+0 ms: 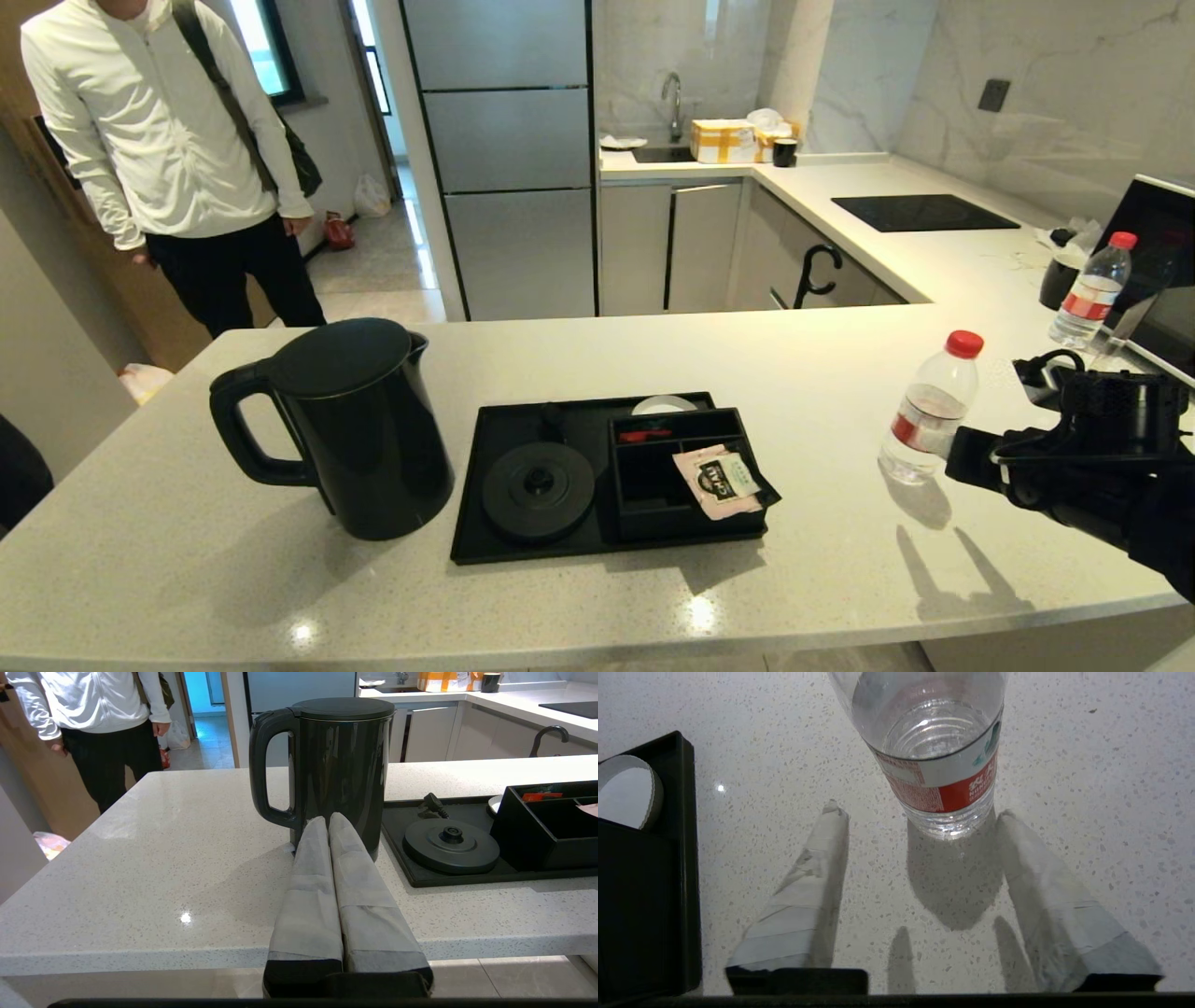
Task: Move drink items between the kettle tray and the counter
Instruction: Return the bottled water to its original position
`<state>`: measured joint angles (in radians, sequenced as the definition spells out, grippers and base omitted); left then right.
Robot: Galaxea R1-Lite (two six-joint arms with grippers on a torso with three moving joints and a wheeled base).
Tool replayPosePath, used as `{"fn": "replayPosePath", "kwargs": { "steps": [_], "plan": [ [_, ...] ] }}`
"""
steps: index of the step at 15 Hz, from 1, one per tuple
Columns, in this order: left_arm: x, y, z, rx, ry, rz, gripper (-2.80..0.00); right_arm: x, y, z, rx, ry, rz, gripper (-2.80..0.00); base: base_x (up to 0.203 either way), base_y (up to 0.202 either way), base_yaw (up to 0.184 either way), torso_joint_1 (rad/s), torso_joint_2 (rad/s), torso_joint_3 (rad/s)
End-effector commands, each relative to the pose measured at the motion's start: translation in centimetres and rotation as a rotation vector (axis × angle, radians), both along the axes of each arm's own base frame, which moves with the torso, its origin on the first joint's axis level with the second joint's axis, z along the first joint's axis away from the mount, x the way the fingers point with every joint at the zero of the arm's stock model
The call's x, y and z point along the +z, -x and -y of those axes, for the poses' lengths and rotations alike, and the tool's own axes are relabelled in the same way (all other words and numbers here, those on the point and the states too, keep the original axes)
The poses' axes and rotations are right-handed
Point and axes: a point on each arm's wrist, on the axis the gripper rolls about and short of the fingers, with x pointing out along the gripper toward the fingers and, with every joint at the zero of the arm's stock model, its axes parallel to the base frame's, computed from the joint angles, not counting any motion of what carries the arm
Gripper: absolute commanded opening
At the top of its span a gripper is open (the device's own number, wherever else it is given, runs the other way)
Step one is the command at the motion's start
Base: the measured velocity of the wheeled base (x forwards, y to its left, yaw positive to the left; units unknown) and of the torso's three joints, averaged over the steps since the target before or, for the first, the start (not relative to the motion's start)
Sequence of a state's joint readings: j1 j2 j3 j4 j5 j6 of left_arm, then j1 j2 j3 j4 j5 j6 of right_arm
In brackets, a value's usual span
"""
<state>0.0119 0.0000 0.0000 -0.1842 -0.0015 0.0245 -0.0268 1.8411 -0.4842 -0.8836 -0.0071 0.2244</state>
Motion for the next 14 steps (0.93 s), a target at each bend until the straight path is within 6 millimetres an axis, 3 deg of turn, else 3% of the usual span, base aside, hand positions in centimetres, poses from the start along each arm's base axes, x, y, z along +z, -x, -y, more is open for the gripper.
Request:
{"fn": "replayPosePath", "kwargs": {
  "steps": [1, 4, 14],
  "plan": [
    [-1.1, -0.4, 0.0, 0.000, 0.000, -0.039, -2.80, 0.2, -0.2, 0.0, -0.002, 0.000, 0.015, 0.00, 0.000, 0.000, 0.000, 0.000, 0.00, 0.000],
    [-1.1, -0.4, 0.0, 0.000, 0.000, -0.039, -2.80, 0.6, -1.0, 0.1, -0.002, 0.002, 0.036, 0.00, 0.000, 0.000, 0.000, 0.000, 0.00, 0.000],
    [-1.1, -0.4, 0.0, 0.000, 0.000, -0.039, -2.80, -1.0, -3.8, 0.4, -0.050, 0.056, 0.102, 0.00, 0.000, 0.000, 0.000, 0.000, 0.00, 0.000]
  ]
}}
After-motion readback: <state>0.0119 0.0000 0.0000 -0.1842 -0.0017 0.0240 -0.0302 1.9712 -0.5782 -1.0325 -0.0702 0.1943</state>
